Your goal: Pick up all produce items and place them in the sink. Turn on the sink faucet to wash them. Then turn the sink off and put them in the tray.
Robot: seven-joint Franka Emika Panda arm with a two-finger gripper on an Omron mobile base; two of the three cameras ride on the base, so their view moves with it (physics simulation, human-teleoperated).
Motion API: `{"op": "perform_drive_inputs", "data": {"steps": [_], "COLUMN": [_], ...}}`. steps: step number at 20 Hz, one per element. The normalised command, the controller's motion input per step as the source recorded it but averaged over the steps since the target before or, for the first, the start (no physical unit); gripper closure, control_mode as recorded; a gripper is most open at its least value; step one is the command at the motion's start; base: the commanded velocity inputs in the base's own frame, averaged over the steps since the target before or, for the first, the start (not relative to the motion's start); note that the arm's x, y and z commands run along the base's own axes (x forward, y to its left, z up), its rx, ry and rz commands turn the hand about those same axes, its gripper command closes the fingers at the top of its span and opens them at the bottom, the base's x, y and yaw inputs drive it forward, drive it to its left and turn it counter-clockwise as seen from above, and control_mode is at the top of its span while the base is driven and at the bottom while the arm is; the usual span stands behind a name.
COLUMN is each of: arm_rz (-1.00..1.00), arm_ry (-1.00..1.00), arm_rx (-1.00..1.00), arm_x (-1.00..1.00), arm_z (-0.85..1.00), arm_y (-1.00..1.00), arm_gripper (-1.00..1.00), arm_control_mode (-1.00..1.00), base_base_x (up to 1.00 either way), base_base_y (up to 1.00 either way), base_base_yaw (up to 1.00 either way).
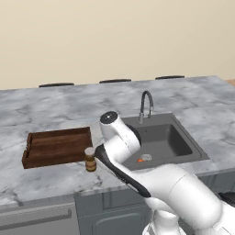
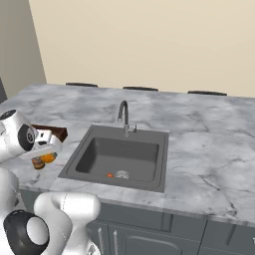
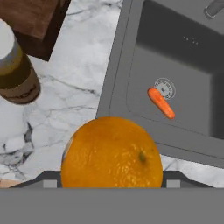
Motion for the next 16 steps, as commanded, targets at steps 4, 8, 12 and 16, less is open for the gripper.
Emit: {"op": "perform_drive_inputs", "data": {"steps": [4,8,12,16], "arm_rz": [0.0,0.0,0.0,0.0], "arm_ry": [0.08,0.07,0.06,0.05], "arm_rx": [0.06,0.07,0.08,0.09], "arm_x": [0.49,0.49,0.44,0.4], "arm_z": [-0.01,-0.04,-0.08,-0.09], "arm_y": [-0.44,-0.46,-0.47,-0.52], "arm_gripper": [1.0,1.0,1.0,1.0], "arm_control_mode": [-1.0,-1.0,-1.0,-1.0], "base_base_x": [0.0,0.0,0.0,0.0], "base_base_y": [0.0,0.0,0.0,0.0], "base_base_yaw": [0.0,0.0,0.0,0.0]}}
